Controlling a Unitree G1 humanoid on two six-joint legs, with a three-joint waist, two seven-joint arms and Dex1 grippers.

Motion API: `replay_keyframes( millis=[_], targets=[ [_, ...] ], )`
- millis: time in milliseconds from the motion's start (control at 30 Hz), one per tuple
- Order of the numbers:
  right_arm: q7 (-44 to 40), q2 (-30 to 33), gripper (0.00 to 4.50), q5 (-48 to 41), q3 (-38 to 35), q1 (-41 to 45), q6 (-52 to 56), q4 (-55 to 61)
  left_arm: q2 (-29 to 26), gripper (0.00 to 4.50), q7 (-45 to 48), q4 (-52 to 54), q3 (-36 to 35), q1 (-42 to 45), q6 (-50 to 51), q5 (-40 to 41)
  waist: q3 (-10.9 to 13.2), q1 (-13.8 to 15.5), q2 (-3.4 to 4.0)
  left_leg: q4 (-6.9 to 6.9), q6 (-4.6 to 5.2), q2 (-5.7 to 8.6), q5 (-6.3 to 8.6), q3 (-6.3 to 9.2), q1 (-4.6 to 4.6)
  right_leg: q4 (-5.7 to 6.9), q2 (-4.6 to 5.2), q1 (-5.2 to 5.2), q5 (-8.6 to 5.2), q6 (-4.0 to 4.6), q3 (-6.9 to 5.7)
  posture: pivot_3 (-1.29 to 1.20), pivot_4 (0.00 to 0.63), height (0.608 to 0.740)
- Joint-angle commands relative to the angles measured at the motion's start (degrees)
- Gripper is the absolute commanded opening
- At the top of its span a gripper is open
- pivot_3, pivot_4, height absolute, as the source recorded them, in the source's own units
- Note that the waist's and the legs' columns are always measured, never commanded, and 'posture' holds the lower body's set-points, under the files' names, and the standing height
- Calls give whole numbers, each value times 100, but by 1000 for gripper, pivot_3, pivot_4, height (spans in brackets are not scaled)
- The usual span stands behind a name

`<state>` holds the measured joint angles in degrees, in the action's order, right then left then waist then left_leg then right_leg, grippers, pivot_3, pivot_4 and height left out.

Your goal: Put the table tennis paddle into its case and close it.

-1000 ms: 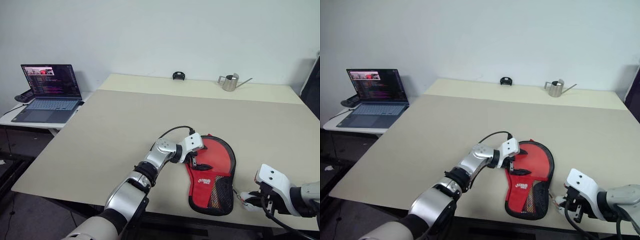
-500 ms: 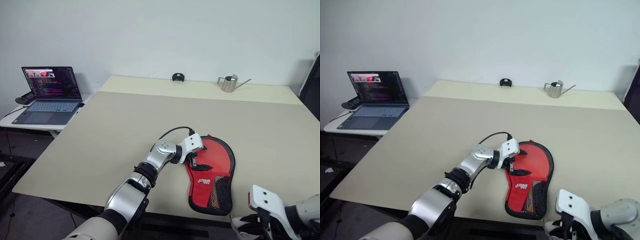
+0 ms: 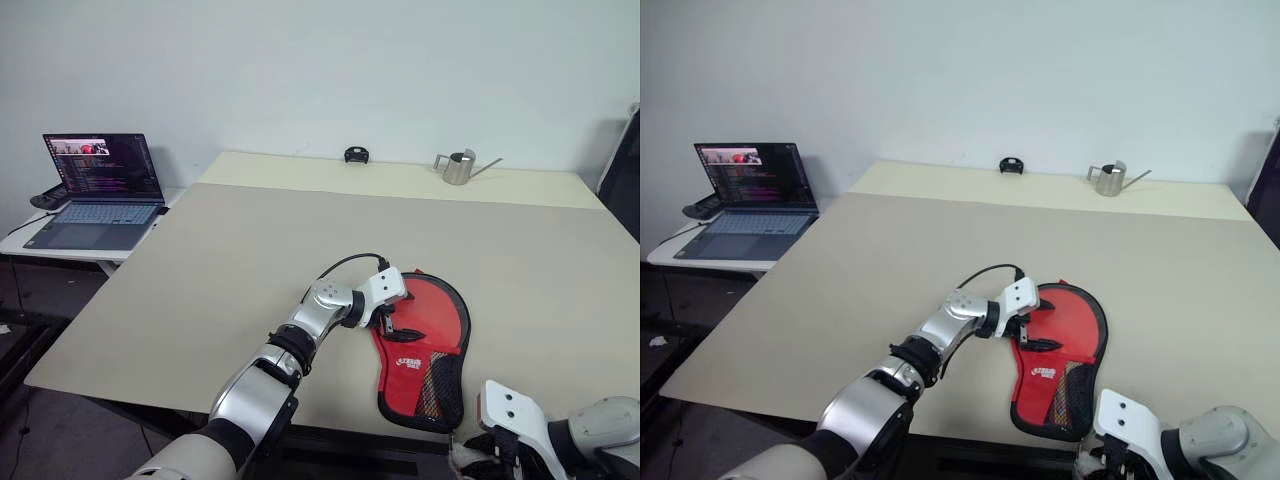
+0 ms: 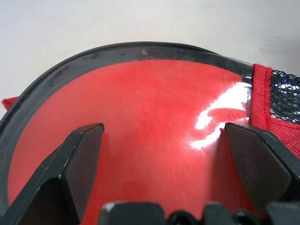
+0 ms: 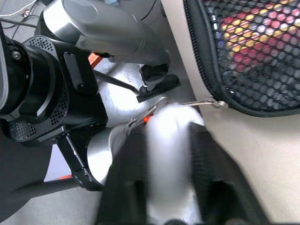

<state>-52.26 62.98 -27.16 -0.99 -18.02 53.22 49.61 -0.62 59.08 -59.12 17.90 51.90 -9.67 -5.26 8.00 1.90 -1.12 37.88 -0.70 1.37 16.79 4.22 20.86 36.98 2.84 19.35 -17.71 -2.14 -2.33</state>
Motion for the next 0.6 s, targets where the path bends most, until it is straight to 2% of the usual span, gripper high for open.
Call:
replay_keyframes(
  millis=[33, 233, 433, 600],
  targets=[
    [-108, 30, 2473, -207, -111, -32, -47, 131, -57, 4500, -45, -582, 424, -354, 255, -546, 0, -1, 0, 0, 0, 0, 0, 0, 0, 0, 0, 0, 0, 0, 0, 0, 150, 740],
    [-275, 71, 4477, -513, -580, -191, -36, 236, -43, 4500, -40, -578, 423, -360, 254, -537, 0, -9, -1, 2, 0, 2, 0, 0, -2, 1, 2, -4, 0, -1, -2, 0, 150, 740],
    [-402, -33, 4477, -1191, -1284, 63, 114, 181, 1, 4500, 2, -554, 399, -368, 254, -491, -1, -11, -4, 3, 0, 2, 0, 0, -4, 0, 4, -7, 1, -2, -2, 0, 150, 740],
    [11, -335, 4477, -1600, -1403, 1240, 271, -498, 32, 4500, 370, -236, 140, -412, 244, -108, 2, -32, -8, 2, 1, 3, 0, 0, -5, 0, 6, -6, 2, -2, -2, 0, 150, 740]
  ],
)
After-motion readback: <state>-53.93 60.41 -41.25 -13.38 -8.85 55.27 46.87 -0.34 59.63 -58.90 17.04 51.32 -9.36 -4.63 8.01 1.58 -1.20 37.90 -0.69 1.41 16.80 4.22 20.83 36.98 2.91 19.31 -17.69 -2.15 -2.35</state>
